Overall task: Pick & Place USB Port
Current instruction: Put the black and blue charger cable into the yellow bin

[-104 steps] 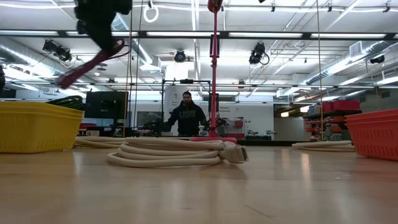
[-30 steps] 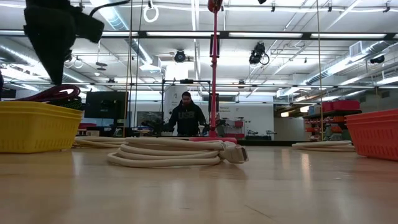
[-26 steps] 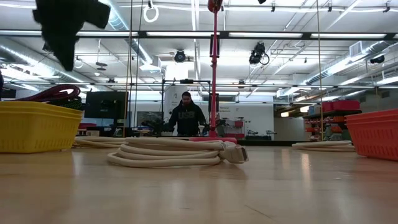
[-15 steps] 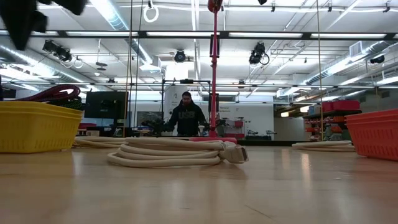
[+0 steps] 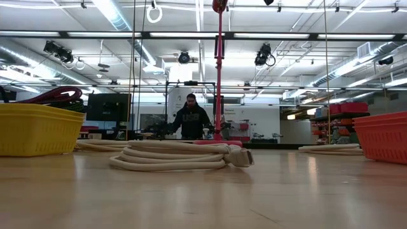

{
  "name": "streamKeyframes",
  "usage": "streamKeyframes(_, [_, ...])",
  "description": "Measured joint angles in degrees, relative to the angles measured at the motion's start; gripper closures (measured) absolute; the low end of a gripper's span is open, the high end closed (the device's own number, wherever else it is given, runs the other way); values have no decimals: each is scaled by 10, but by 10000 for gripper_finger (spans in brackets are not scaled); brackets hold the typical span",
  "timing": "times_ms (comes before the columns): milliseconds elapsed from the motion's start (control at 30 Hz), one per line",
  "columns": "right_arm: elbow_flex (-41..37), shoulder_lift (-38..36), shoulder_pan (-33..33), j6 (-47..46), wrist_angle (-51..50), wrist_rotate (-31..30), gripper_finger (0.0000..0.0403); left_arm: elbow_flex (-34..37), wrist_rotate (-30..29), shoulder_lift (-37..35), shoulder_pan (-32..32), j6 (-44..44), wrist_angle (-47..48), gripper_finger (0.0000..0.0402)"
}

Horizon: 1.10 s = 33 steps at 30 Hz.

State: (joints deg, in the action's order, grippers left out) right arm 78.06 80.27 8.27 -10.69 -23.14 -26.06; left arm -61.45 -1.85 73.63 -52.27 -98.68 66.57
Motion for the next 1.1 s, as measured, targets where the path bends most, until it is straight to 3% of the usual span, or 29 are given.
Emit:
streamKeyframes(633, [0,0,10,-22,-2,2,298,0,13,187,-34,-80,-158,227])
streamKeyframes(1100, [0,0,31,-22,-16,2,298,0,27,274,-12,-102,-160,231])
